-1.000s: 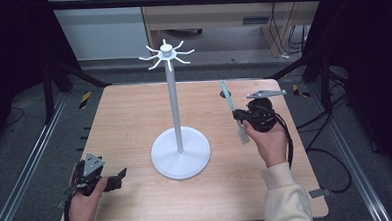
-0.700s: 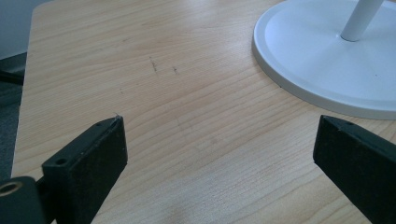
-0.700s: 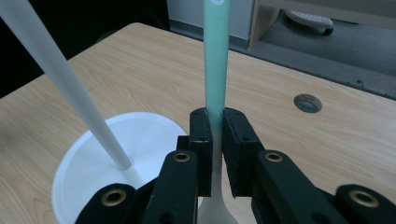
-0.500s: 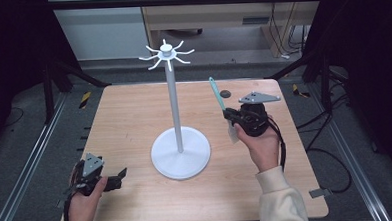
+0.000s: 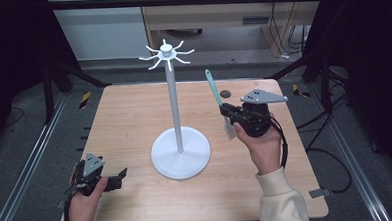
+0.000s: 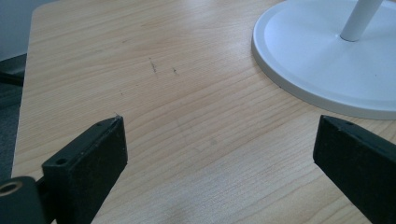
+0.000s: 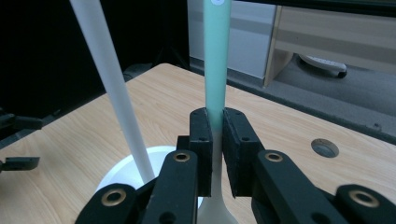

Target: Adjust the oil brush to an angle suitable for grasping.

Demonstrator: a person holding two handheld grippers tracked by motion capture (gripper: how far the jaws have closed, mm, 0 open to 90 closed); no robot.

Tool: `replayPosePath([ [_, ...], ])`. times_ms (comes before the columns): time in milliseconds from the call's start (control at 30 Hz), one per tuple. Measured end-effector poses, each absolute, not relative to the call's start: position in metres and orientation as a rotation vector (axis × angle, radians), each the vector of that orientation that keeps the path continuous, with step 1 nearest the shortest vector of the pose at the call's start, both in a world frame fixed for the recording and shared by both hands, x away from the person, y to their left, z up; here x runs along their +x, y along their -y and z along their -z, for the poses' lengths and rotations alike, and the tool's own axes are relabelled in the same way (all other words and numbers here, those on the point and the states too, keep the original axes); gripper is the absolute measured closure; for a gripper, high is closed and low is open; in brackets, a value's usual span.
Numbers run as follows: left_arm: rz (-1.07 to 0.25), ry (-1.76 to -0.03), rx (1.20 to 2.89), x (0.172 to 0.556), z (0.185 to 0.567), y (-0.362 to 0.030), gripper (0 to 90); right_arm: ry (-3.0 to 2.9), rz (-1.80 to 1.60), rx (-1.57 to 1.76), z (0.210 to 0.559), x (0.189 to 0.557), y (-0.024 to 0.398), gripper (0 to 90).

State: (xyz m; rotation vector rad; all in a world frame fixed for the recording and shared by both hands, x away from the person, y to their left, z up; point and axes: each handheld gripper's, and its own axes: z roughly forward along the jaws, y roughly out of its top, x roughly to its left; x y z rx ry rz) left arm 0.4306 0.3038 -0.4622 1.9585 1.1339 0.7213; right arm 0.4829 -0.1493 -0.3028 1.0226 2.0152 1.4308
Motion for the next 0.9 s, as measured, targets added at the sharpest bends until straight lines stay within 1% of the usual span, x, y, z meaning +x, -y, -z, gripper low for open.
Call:
replayPosePath([
  [900,-0.714,-1.139,1.952,0.430,0.462,-0.304,2.5,-1.969,-1.553,0.932,0.279,0.464,0.146,82.8],
])
